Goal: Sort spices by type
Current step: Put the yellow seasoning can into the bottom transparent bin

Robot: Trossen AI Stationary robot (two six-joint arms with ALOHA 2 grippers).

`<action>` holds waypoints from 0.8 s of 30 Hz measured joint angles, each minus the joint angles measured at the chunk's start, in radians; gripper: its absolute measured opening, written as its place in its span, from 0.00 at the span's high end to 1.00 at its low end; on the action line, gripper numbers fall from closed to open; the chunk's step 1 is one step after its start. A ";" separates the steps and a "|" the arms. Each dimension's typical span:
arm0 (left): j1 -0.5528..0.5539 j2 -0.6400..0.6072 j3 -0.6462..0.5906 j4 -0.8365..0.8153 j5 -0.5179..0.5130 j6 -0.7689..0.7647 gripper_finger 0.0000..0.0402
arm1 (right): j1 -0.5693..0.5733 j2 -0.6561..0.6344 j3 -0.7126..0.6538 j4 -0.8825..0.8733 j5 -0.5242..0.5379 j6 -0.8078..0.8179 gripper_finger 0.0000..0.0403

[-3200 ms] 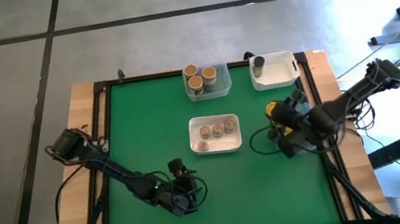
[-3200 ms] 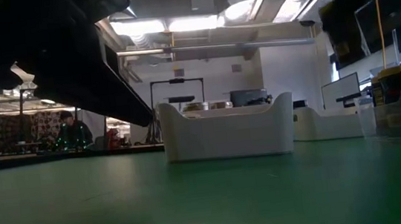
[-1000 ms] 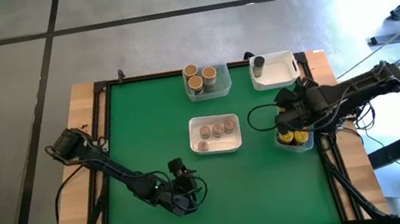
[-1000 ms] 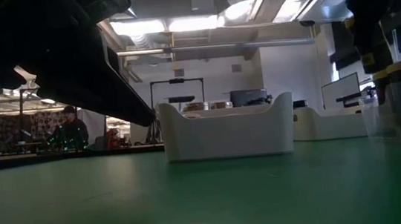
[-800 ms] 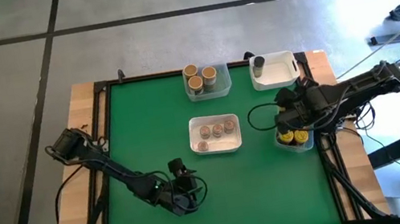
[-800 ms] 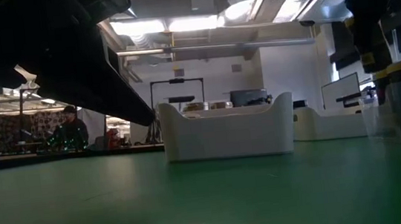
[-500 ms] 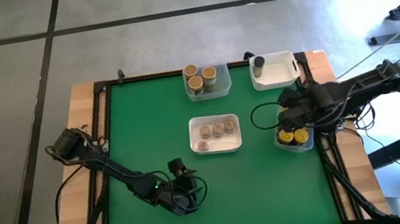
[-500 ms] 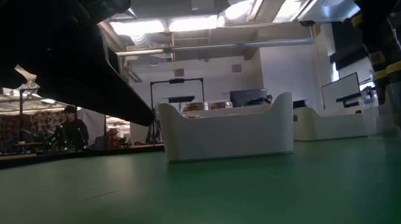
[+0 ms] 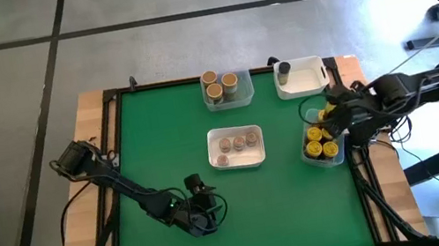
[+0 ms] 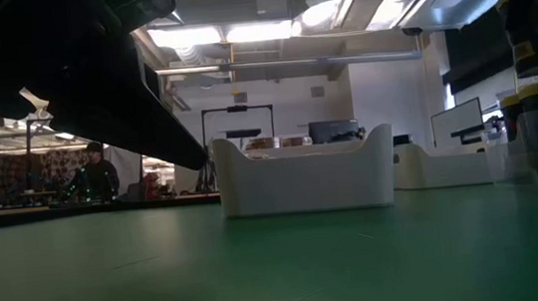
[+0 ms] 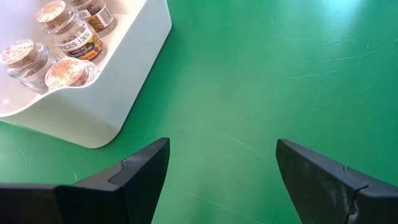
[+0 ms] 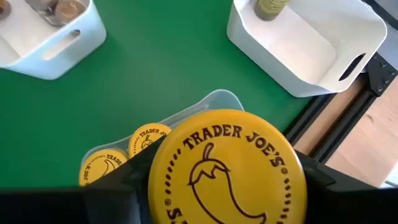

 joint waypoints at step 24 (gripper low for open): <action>0.000 0.000 0.000 0.003 -0.008 0.000 0.27 | 0.000 0.120 -0.144 0.194 0.236 -0.049 0.45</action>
